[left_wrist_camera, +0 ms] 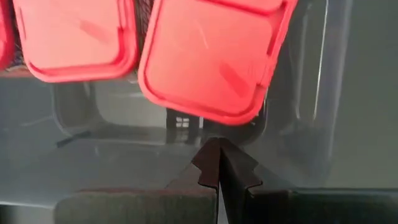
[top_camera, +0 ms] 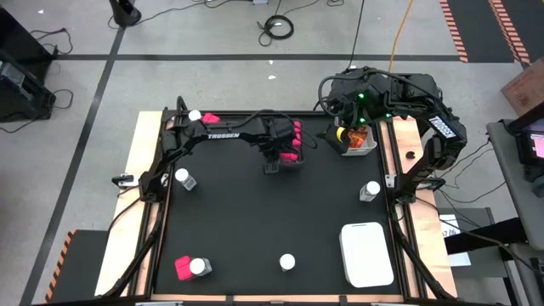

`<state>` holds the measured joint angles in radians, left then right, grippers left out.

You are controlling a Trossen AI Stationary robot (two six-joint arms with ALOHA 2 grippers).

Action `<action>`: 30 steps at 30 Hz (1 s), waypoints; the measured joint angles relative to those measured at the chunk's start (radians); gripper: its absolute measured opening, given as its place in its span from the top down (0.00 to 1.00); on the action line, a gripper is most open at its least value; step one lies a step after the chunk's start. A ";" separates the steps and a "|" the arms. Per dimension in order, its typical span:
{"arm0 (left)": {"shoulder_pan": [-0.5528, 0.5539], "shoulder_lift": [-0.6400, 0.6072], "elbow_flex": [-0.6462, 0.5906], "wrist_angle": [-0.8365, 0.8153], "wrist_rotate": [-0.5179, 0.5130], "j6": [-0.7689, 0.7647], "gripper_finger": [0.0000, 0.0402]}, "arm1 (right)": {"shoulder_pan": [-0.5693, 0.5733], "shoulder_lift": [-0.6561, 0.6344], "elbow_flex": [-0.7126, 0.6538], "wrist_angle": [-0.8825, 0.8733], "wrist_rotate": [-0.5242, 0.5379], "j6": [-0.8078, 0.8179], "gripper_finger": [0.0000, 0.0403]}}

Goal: Sort spices by type
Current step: Adjust the red seasoning cans in the black transparent bin, then put the red seasoning can into the black transparent bin

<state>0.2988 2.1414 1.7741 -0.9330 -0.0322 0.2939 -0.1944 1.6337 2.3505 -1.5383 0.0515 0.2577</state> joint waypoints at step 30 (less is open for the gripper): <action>-0.043 -0.024 0.000 0.072 0.071 0.060 0.99 | 0.000 0.004 0.000 0.030 0.000 -0.011 0.14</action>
<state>0.2557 2.1178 1.7741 -0.8613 0.0391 0.3538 -0.1944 1.6379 2.3505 -1.5078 0.0517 0.2466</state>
